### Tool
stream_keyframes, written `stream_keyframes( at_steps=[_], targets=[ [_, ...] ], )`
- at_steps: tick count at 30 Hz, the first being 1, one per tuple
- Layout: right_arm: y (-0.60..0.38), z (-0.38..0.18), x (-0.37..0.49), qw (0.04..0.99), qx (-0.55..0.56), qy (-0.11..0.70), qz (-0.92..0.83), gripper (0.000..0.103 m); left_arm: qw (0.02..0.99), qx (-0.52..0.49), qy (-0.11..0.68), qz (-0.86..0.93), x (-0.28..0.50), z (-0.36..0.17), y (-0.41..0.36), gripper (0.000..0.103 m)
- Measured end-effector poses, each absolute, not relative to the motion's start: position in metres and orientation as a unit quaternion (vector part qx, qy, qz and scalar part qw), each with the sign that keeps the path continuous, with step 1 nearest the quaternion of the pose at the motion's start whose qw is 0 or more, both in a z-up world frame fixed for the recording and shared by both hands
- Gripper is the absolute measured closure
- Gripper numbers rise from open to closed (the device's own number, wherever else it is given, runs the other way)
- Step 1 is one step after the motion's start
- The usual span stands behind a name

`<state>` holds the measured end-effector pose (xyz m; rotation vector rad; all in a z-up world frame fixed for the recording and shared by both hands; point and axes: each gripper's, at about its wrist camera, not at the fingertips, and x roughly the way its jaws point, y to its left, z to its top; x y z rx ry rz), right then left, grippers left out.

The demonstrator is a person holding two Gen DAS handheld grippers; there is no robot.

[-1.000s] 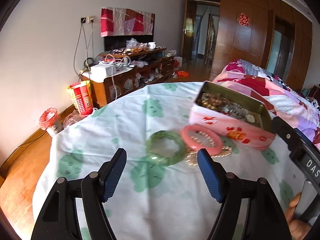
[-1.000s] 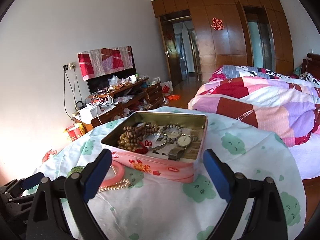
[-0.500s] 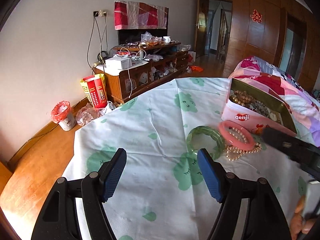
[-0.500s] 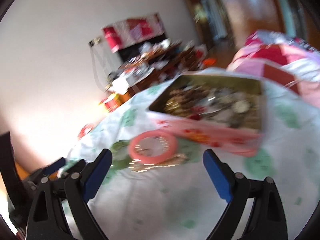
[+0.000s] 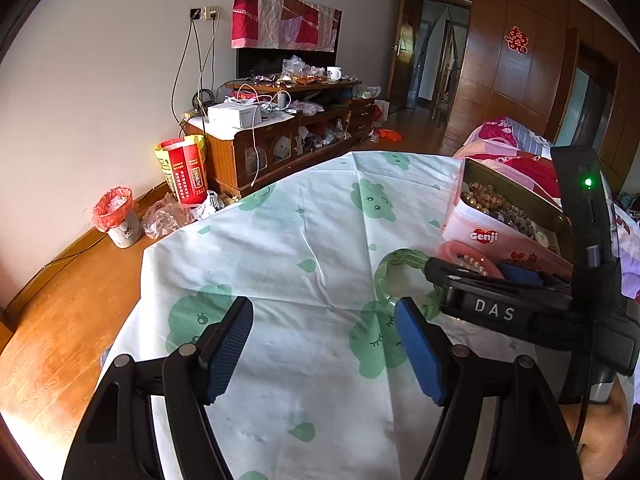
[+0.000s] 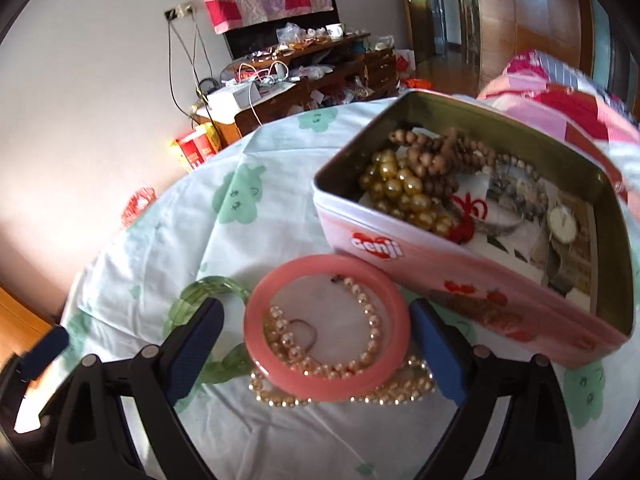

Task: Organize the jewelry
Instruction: 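Grasp the green jade bangle with the left tool while the right tool grasps the pink bangle, then carry both bangles into the pink tin and open both tools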

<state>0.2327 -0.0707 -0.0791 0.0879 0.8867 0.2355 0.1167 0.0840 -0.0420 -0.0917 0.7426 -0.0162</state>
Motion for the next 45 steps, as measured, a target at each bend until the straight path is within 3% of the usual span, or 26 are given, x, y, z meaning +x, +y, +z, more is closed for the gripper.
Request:
stream_keyframes(
  at_steps=[2,8,19,27,31,33,35,45],
  targets=[
    [-0.07,-0.079,0.231,0.897,0.029,0.427,0.107,0.019,0.93,-0.048,0.363,-0.006,0.117,-0.042,0.086,0.03],
    [-0.081,-0.076,0.216,0.899,0.043,0.414,0.135,0.02,0.929,-0.046,0.367,-0.006,0.119,-0.043,0.086,0.03],
    [-0.13,-0.033,0.148,0.954,0.076,0.274,0.097,0.02,0.915,-0.007,0.393,-0.086,0.146,-0.041,0.049,0.03],
    [-0.156,-0.034,0.161,0.949,0.131,0.279,0.067,0.02,0.887,0.044,0.455,-0.069,0.186,-0.068,0.022,0.03],
    [-0.159,-0.036,0.157,0.947,0.136,0.282,0.067,0.02,0.891,0.019,0.45,-0.064,0.186,-0.066,0.032,0.053],
    [-0.158,-0.037,0.157,0.947,0.136,0.283,0.067,0.02,0.892,0.008,0.447,-0.061,0.185,-0.065,0.036,0.072],
    [-0.158,-0.037,0.156,0.947,0.136,0.282,0.068,0.02,0.893,-0.006,0.445,-0.067,0.182,-0.065,0.038,0.084],
    [-0.16,-0.035,0.153,0.954,0.125,0.268,0.049,0.02,0.915,-0.014,0.397,-0.065,0.168,-0.05,0.041,0.089]
  ],
)
